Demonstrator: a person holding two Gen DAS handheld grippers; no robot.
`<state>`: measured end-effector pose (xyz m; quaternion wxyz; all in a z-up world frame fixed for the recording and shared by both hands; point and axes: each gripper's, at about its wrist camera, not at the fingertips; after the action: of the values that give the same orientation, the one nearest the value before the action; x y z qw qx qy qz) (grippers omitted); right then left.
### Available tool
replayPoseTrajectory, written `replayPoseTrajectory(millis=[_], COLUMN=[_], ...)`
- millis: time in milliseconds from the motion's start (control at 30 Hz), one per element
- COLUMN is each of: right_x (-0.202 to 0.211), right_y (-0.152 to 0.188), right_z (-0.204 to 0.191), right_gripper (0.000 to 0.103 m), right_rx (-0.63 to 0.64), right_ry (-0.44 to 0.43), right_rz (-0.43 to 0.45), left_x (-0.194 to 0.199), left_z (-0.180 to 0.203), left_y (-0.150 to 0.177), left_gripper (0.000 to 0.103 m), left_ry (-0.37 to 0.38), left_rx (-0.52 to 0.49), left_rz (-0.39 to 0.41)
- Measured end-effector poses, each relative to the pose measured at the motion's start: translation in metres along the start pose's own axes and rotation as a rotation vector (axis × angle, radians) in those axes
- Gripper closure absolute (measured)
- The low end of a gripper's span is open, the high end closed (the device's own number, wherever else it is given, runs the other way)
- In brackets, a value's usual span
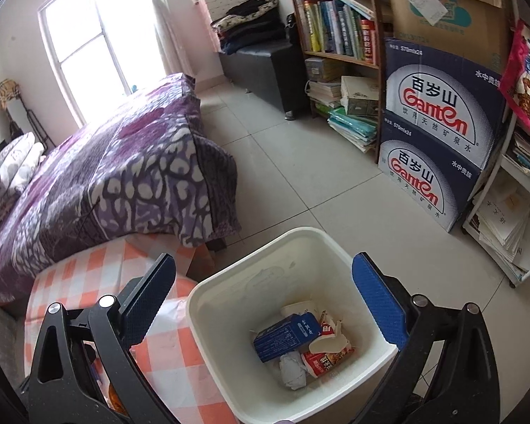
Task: Collect trash
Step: 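Move both grippers back over the table toward the remaining trash, then grasp the white tissue bundle with the right gripper while the left gripper grasps an orange peel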
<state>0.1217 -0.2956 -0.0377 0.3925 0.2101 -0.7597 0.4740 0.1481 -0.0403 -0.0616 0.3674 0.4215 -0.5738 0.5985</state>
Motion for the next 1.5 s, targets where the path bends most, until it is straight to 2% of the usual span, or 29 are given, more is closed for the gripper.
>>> replayPoseTrajectory(millis=[133,300,367,433,500,600,733,1000,1100,1233,1300,1367,1400,1433,1467,1500], right_x=[-0.009,-0.020,-0.024,-0.029,-0.033,-0.036,-0.037,-0.027,-0.022,-0.024,-0.027,-0.030,-0.029,-0.026,-0.024,-0.022], right_y=[0.014,0.029,0.036,0.044,0.051,0.063,0.086,0.149,0.178,0.207,0.216,0.222,0.223,0.223,0.222,0.221], right_z=[-0.032,-0.063,-0.073,-0.084,-0.093,-0.109,-0.135,-0.172,-0.181,-0.188,-0.190,-0.191,-0.191,-0.191,-0.191,-0.191], right_gripper=[0.007,0.007,0.007,0.007,0.007,0.007,0.007,0.007,0.007,0.007,0.012,0.036,0.038,0.052,0.057,0.058], right_rx=[0.088,0.168,0.192,0.220,0.248,0.325,0.509,0.906,1.064,1.176,1.199,1.204,1.207,1.209,1.202,1.185], right_ry=[-0.013,-0.039,-0.049,-0.072,-0.100,-0.156,-0.231,-0.447,-0.462,-0.446,-0.435,-0.442,-0.437,-0.451,-0.468,-0.498], right_rz=[-0.039,-0.095,-0.117,-0.152,-0.194,-0.260,-0.332,-0.497,-0.520,-0.525,-0.529,-0.566,-0.555,-0.552,-0.561,-0.586], left_x=[-0.021,-0.031,-0.033,-0.035,-0.038,-0.043,-0.050,-0.055,-0.062,-0.063,-0.062,-0.062,-0.061,-0.060,-0.059,-0.059], left_z=[-0.045,-0.102,-0.120,-0.139,-0.156,-0.173,-0.189,-0.204,-0.202,-0.192,-0.193,-0.196,-0.199,-0.201,-0.203,-0.204], left_y=[0.004,0.010,0.013,0.015,0.018,0.023,0.031,0.037,0.039,0.040,0.042,0.042,0.044,0.045,0.045,0.045], left_gripper=[0.036,0.036,0.037,0.047,0.052,0.054,0.061,0.062,0.064,0.074,0.076,0.076,0.076,0.076,0.076,0.076], left_ry=[-0.082,-0.118,-0.107,-0.075,-0.042,-0.011,0.010,0.077,0.104,0.058,0.050,0.044,0.043,0.039,0.034,0.031], left_rx=[0.069,0.159,0.196,0.242,0.277,0.313,0.340,0.377,0.365,0.306,0.303,0.306,0.309,0.311,0.313,0.315], left_rz=[-0.091,-0.167,-0.195,-0.224,-0.254,-0.285,-0.318,-0.328,-0.352,-0.358,-0.362,-0.364,-0.363,-0.361,-0.358,-0.355])
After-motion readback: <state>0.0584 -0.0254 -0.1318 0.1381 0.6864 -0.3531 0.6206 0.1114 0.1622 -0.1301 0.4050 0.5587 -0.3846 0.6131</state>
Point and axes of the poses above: each gripper's, at about its wrist camera, not at the fingertips, and x roughly against the way its jaws point, z to its right, y to its underside, and after that the axes turned 8 degrees about -z, right-handed
